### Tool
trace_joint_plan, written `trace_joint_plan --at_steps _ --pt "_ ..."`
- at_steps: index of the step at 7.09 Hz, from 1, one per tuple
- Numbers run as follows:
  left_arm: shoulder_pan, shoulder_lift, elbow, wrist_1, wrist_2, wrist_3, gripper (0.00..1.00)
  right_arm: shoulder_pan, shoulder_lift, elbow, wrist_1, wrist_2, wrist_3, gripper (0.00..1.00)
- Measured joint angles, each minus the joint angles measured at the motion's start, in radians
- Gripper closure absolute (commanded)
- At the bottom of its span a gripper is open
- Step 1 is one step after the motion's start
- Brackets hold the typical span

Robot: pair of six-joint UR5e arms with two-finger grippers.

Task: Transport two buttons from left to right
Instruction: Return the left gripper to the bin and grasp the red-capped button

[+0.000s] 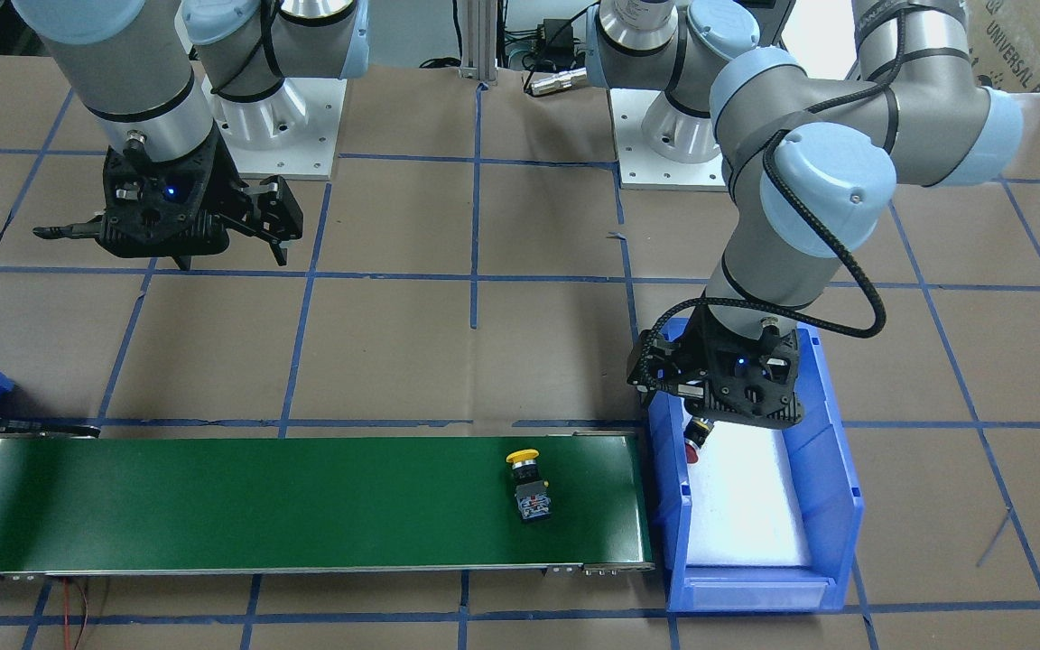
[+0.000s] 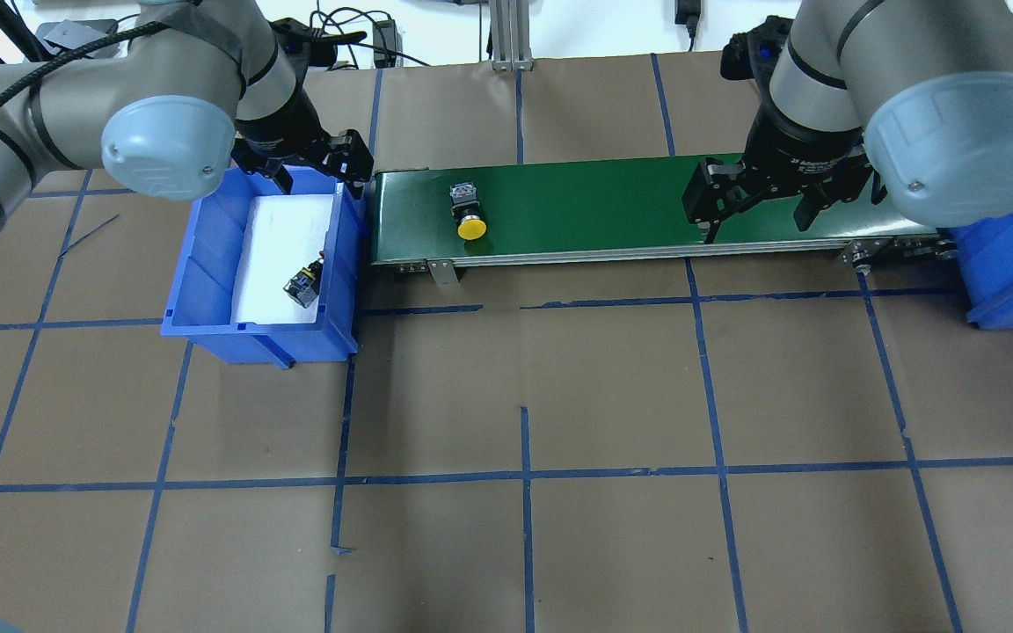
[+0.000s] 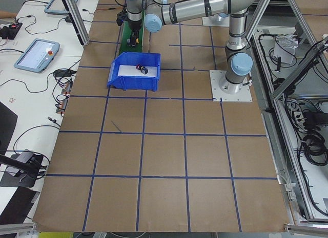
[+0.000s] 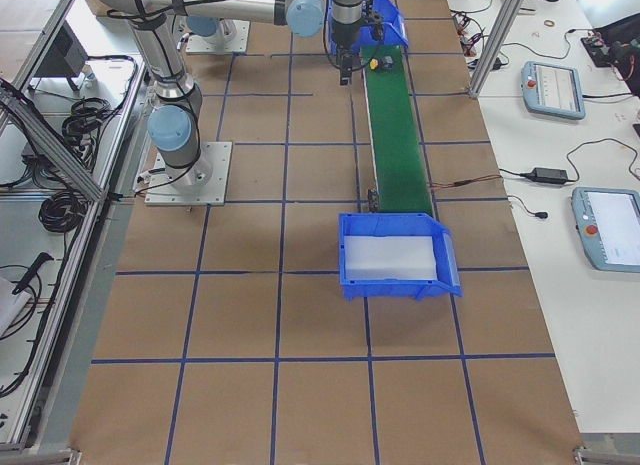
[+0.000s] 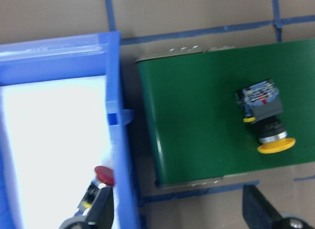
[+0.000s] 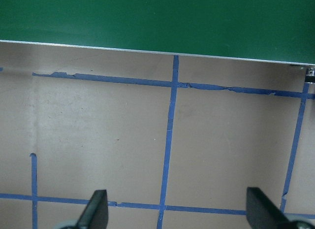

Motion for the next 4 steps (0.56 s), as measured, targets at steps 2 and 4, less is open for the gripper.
trace_joint_plan --at_steps 2,4 --pt "0.023 0.009 -0.002 -0.024 0.002 0.091 0.08 0.000 0.000 0.000 0.000 0.000 0.000 0.00" --pt "0.070 0.010 -0.014 -0.027 -0.002 0.195 0.08 0.000 0.000 -0.001 -0.002 0.002 0.001 0.00"
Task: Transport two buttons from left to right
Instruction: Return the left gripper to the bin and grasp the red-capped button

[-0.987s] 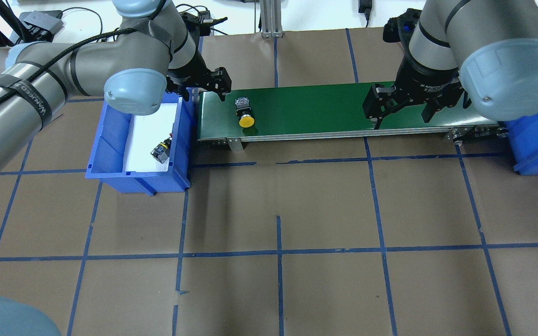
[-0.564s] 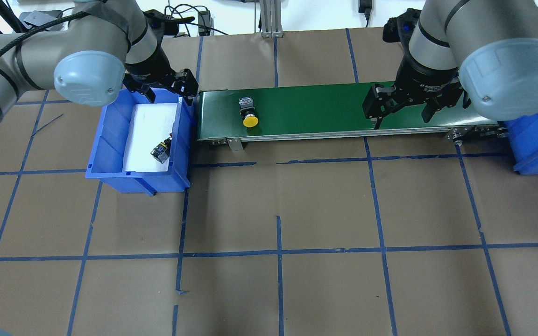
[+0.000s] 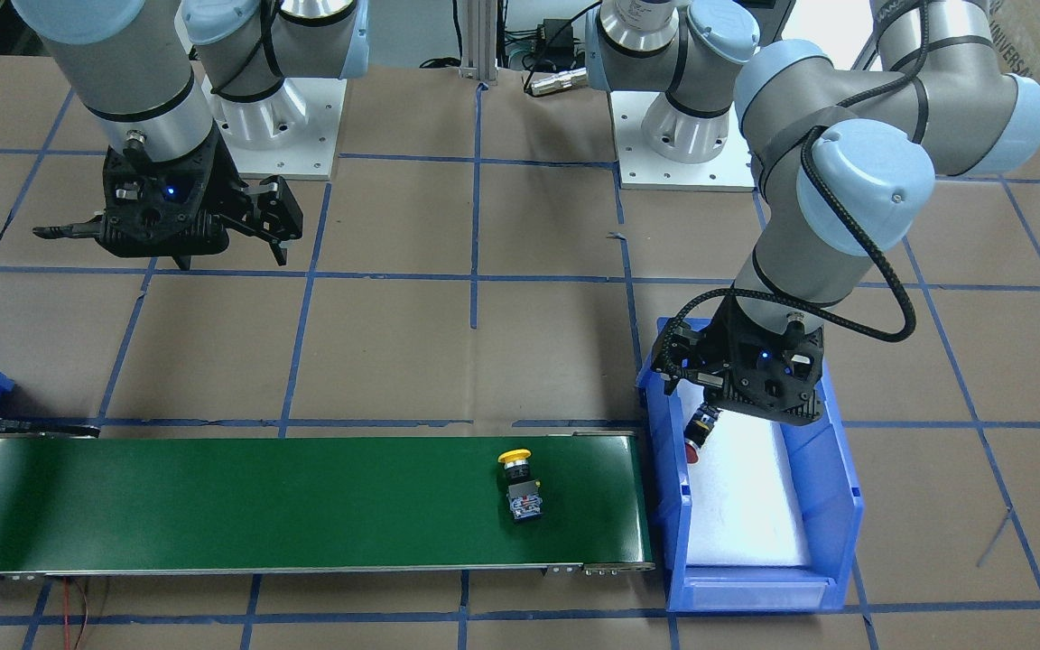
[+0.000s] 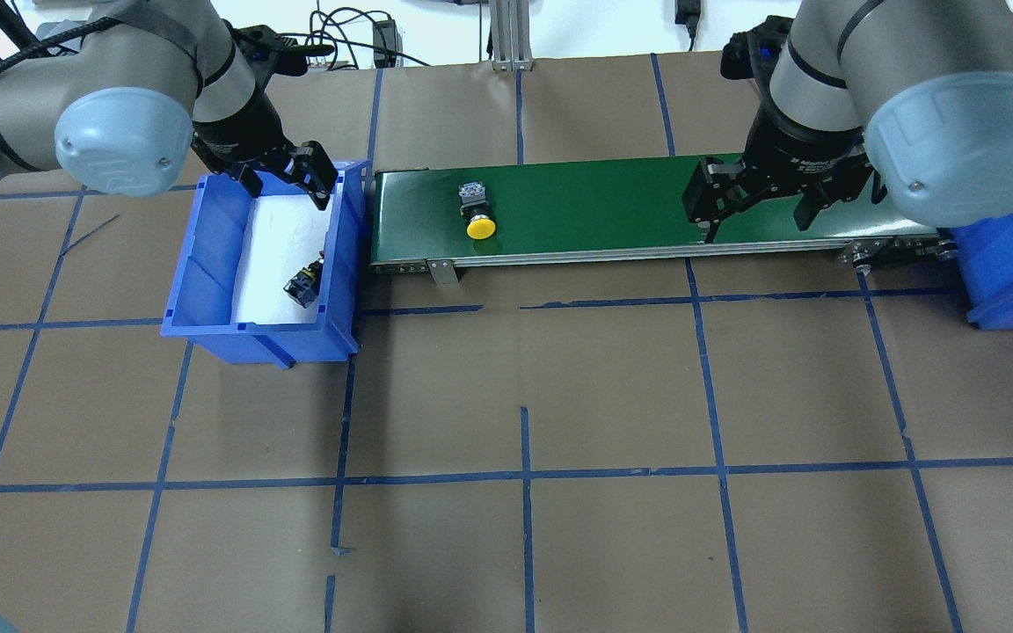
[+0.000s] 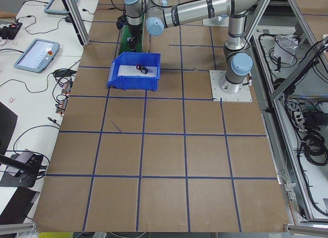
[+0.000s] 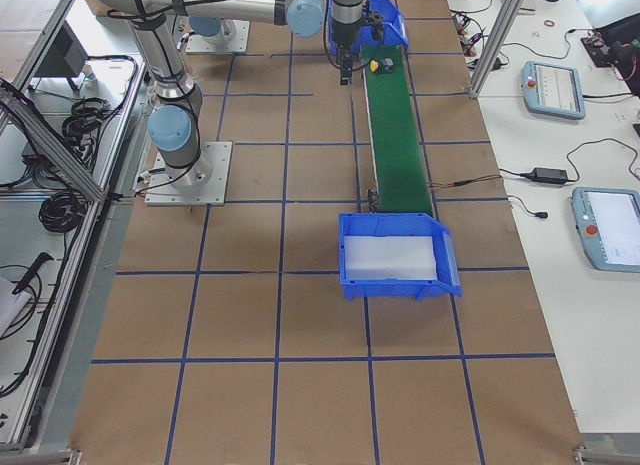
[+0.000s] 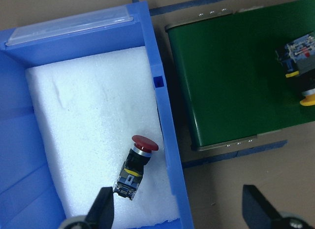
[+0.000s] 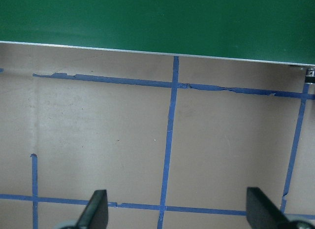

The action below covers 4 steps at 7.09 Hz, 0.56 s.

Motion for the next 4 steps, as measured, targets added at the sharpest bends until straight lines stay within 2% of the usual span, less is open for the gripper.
trace_joint_plan --at_steps 4 --pt "0.072 -0.012 -0.064 0.028 -0.007 0.188 0.10 0.000 0.000 -0.001 -0.002 0.001 -0.001 0.00"
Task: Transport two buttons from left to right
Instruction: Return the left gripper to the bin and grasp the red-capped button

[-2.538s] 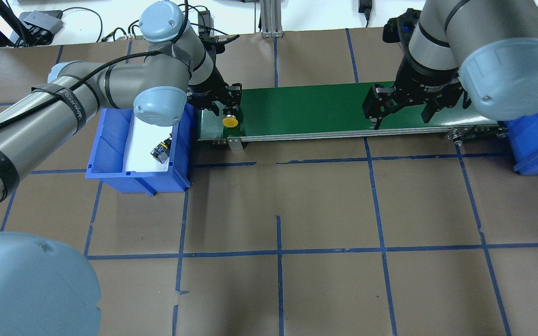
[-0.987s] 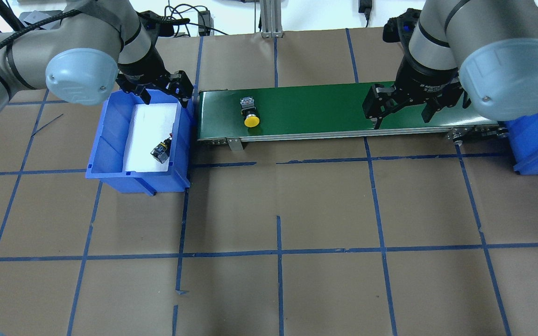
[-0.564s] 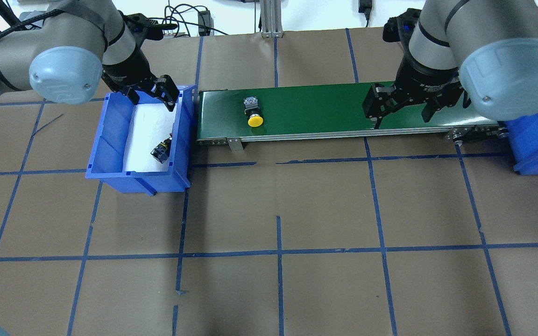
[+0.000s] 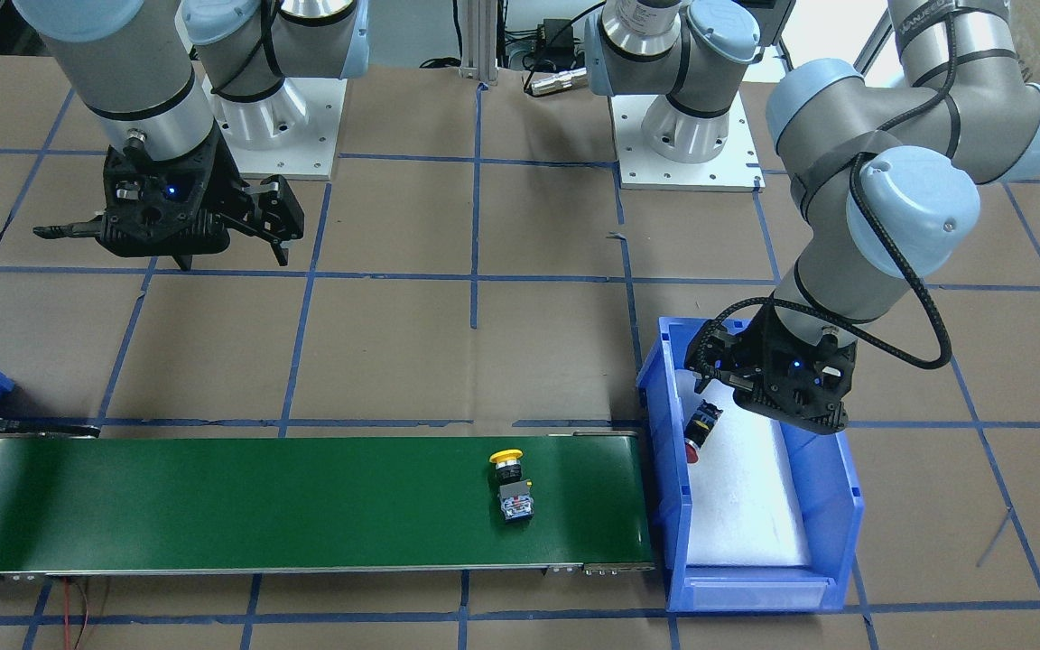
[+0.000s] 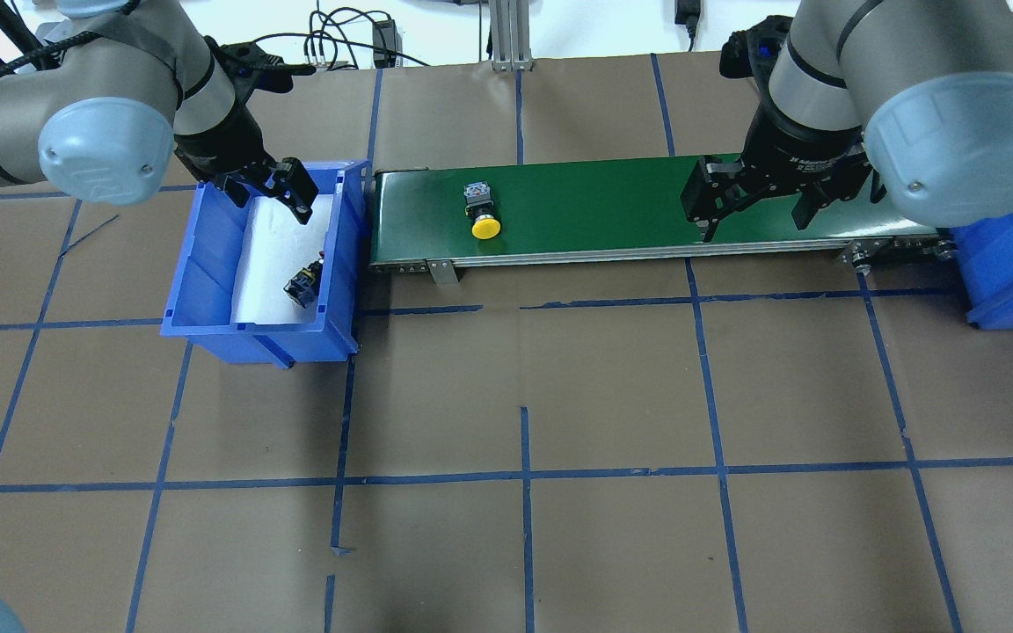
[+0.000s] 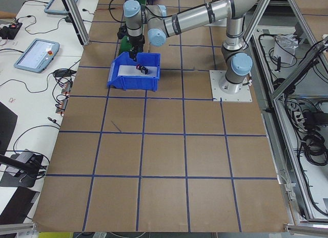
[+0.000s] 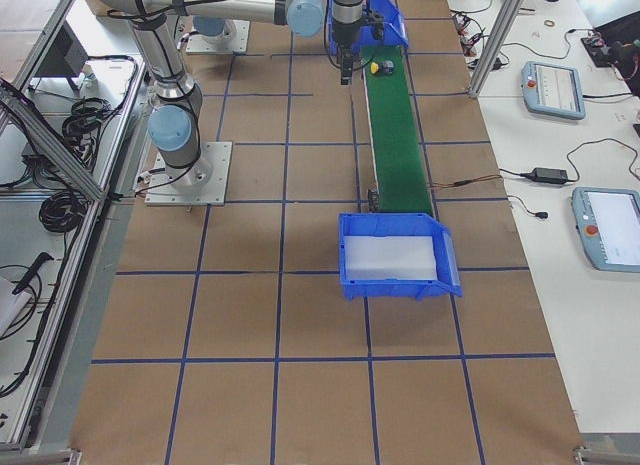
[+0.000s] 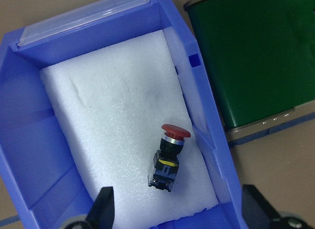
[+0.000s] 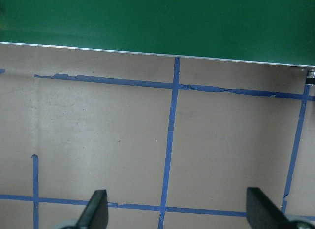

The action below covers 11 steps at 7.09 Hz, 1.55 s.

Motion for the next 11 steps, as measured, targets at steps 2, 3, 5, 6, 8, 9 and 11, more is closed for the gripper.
trace_joint_plan --at_steps 2,3,5,6,8,9,11 --pt "0.022 -0.012 -0.028 0.015 -0.011 0.040 0.12 0.002 0.000 -0.001 0.001 -0.001 0.001 0.00" --pt "0.025 -0.022 -0.041 0.022 -0.017 0.048 0.12 0.001 -0.002 -0.001 0.001 0.000 0.000 0.00" --pt "0.028 -0.046 -0.059 0.044 -0.019 0.057 0.13 0.003 -0.004 0.000 0.001 0.000 0.001 0.00" --pt "0.029 -0.061 -0.065 0.059 -0.019 0.063 0.15 0.004 -0.004 0.000 0.001 0.000 0.001 0.00" --pt "0.029 -0.077 -0.093 0.070 -0.023 0.066 0.16 0.005 -0.005 0.001 0.001 0.001 0.001 0.00" --pt "0.029 -0.079 -0.110 0.081 -0.034 0.066 0.17 0.004 -0.005 0.001 0.001 0.000 0.001 0.00" --pt "0.030 -0.094 -0.135 0.116 -0.062 0.066 0.24 0.004 -0.005 0.001 0.001 -0.001 0.000 0.00"
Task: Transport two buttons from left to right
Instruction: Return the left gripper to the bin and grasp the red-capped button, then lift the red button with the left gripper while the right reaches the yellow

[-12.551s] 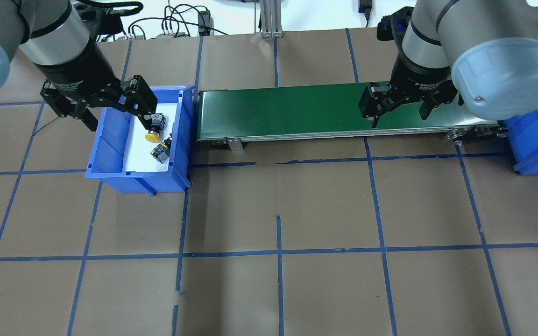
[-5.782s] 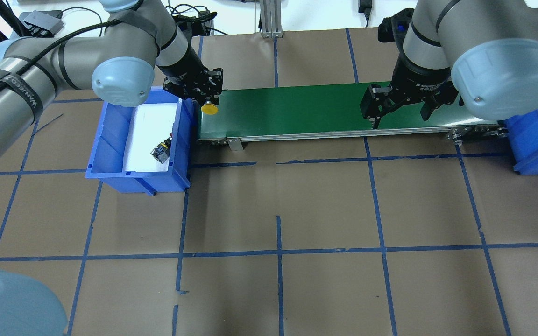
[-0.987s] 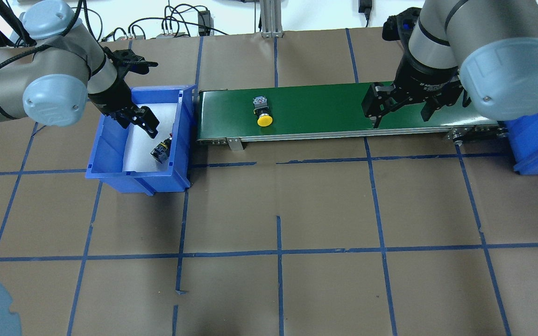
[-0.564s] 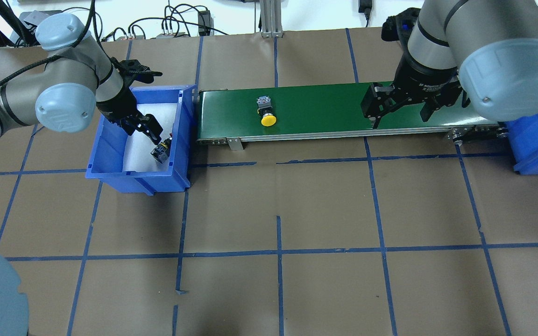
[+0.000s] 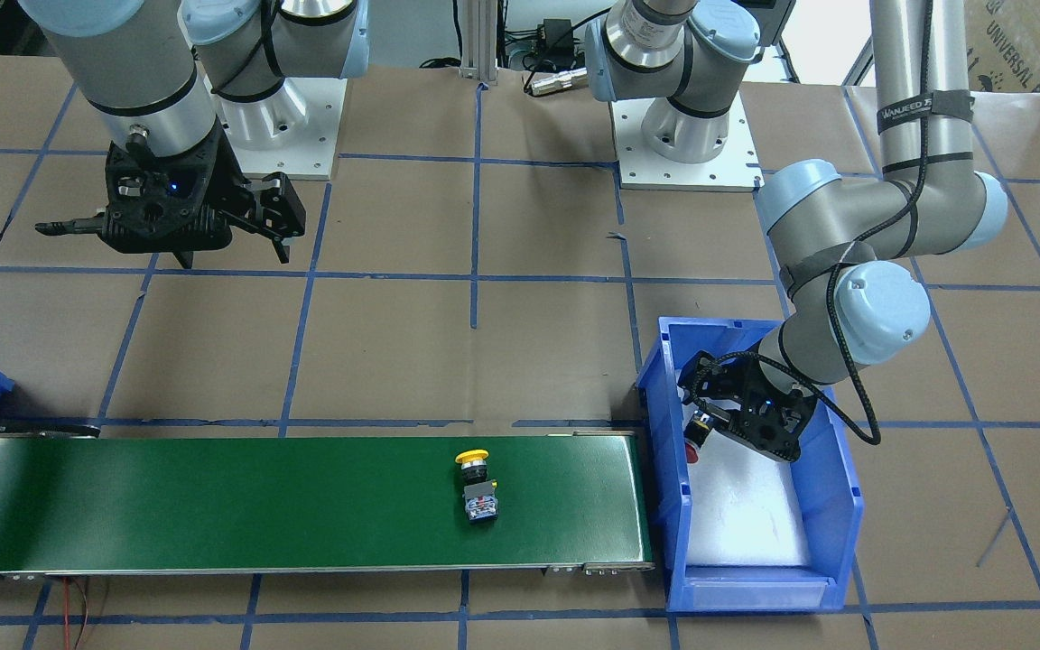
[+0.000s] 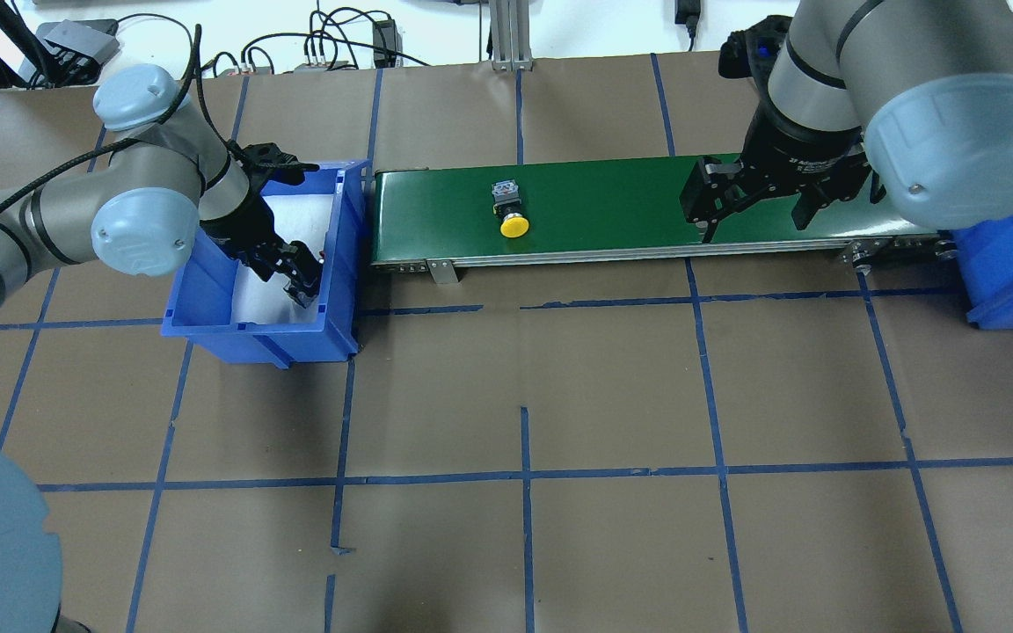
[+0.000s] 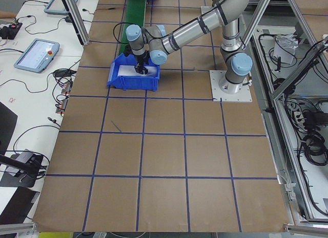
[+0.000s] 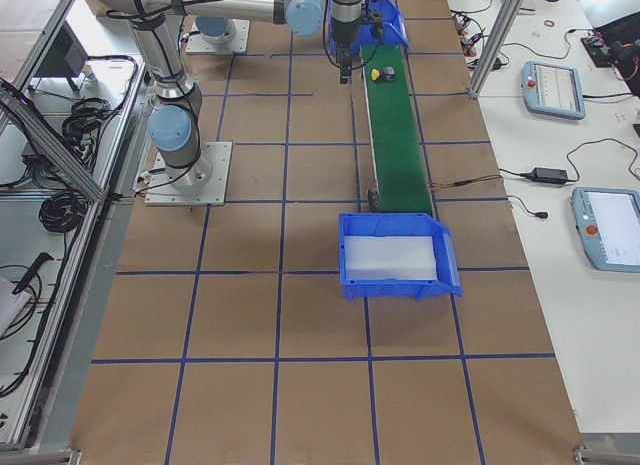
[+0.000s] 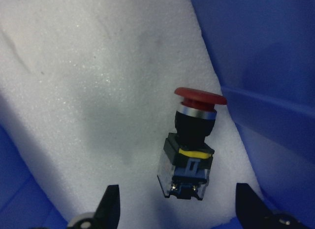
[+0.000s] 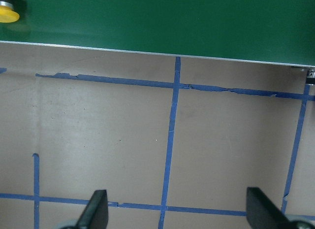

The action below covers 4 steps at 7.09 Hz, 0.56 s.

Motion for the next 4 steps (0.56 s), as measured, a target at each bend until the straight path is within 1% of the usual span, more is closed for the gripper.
trace_joint_plan --at_steps 1,2,3,4 --pt "0.000 -0.008 -0.004 0.014 -0.005 -0.001 0.36 0.002 0.000 -0.001 0.000 -0.002 -0.008 0.00" --pt "0.000 -0.015 -0.004 0.023 -0.008 -0.001 0.51 0.008 0.006 -0.005 -0.018 -0.007 -0.020 0.00" --pt "0.000 -0.023 -0.003 0.029 -0.009 0.000 0.57 0.025 0.024 -0.022 -0.055 -0.012 -0.020 0.00" --pt "0.000 -0.026 -0.001 0.033 -0.008 0.000 0.61 0.051 0.063 -0.064 -0.077 -0.021 -0.011 0.00"
